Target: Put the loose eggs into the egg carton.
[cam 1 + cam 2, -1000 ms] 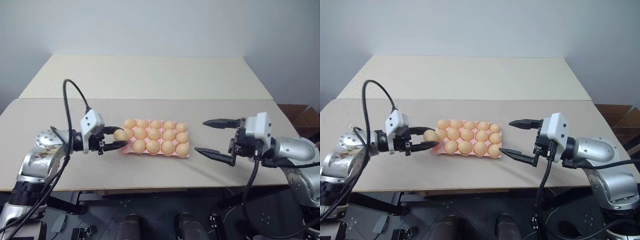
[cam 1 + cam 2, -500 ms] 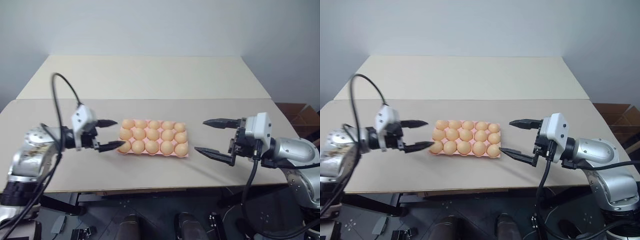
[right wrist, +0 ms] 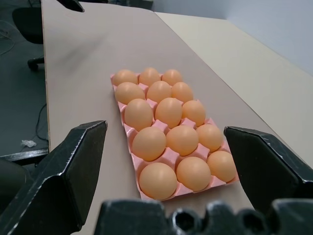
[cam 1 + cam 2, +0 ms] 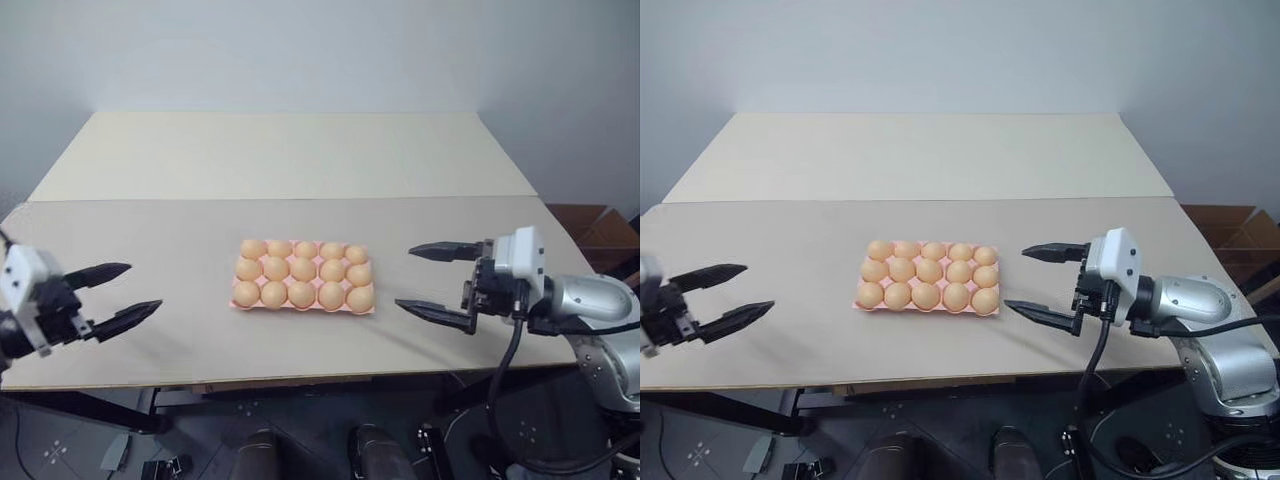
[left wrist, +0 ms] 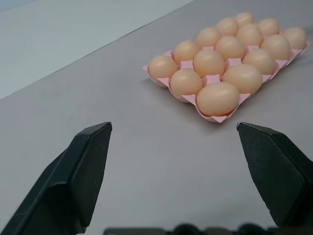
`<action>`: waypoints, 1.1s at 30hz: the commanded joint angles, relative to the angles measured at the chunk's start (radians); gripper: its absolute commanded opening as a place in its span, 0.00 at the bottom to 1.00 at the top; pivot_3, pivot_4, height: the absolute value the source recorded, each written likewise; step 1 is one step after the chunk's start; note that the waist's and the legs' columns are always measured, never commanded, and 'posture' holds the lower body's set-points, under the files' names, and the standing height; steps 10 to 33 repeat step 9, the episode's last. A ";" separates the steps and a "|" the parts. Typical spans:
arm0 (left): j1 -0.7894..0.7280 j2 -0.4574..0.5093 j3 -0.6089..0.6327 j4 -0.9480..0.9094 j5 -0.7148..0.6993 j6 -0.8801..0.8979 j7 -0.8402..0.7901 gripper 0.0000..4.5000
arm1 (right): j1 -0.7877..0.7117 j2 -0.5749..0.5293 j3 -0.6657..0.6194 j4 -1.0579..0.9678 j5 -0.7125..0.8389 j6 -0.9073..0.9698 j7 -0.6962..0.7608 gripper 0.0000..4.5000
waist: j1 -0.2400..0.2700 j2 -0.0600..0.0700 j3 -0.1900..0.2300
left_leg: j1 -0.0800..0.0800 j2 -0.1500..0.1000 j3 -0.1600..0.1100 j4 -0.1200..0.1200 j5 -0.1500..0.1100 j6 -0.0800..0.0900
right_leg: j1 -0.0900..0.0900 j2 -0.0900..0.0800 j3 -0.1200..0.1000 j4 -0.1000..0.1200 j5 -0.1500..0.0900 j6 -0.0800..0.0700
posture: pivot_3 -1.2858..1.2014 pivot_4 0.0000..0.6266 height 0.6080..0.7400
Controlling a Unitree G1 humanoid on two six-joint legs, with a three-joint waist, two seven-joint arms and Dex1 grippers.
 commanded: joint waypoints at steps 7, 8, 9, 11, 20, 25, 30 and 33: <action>0.143 -0.069 0.108 -0.188 -0.120 0.040 0.056 0.99 | -0.014 -0.011 -0.034 0.014 0.005 -0.029 0.033 1.00 | 0.011 0.000 0.000 | 0.001 0.000 0.000 0.000 0.000 0.000 | 0.000 0.001 0.000 0.001 -0.005 -0.007 | 0.52 0.24 1.00; 0.150 -0.065 0.110 -0.189 -0.132 0.053 0.059 0.99 | -0.011 -0.010 -0.035 0.012 0.006 -0.028 0.032 1.00 | 0.010 0.000 0.000 | 0.002 0.000 0.000 0.000 0.000 0.000 | 0.000 0.001 0.000 0.001 -0.007 -0.004 | 0.52 0.24 1.00; 0.153 -0.059 0.114 -0.188 -0.144 0.068 0.065 0.99 | -0.008 -0.009 -0.036 0.011 0.006 -0.029 0.031 1.00 | 0.010 0.000 0.000 | 0.002 0.000 0.000 0.000 0.000 0.000 | 0.000 0.001 0.000 0.001 -0.007 -0.004 | 0.52 0.24 1.00; 0.153 -0.059 0.114 -0.188 -0.144 0.068 0.065 0.99 | -0.008 -0.009 -0.036 0.011 0.006 -0.029 0.031 1.00 | 0.010 0.000 0.000 | 0.002 0.000 0.000 0.000 0.000 0.000 | 0.000 0.001 0.000 0.001 -0.007 -0.004 | 0.52 0.24 1.00; 0.153 -0.059 0.114 -0.188 -0.144 0.068 0.065 0.99 | -0.008 -0.009 -0.036 0.011 0.006 -0.029 0.031 1.00 | 0.010 0.000 0.000 | 0.002 0.000 0.000 0.000 0.000 0.000 | 0.000 0.001 0.000 0.001 -0.007 -0.004 | 0.52 0.24 1.00; 0.153 -0.059 0.114 -0.188 -0.144 0.068 0.065 0.99 | -0.008 -0.009 -0.036 0.011 0.006 -0.029 0.031 1.00 | 0.010 0.000 0.000 | 0.002 0.000 0.000 0.000 0.000 0.000 | 0.000 0.001 0.000 0.001 -0.007 -0.004 | 0.52 0.24 1.00; 0.153 -0.059 0.114 -0.188 -0.144 0.068 0.065 0.99 | -0.008 -0.009 -0.036 0.011 0.006 -0.029 0.031 1.00 | 0.010 0.000 0.000 | 0.002 0.000 0.000 0.000 0.000 0.000 | 0.000 0.001 0.000 0.001 -0.007 -0.004 | 0.52 0.24 1.00; 0.153 -0.059 0.114 -0.188 -0.144 0.068 0.065 0.99 | -0.008 -0.009 -0.036 0.011 0.006 -0.029 0.031 1.00 | 0.010 0.000 0.000 | 0.002 0.000 0.000 0.000 0.000 0.000 | 0.000 0.001 0.000 0.001 -0.007 -0.004 | 0.52 0.24 1.00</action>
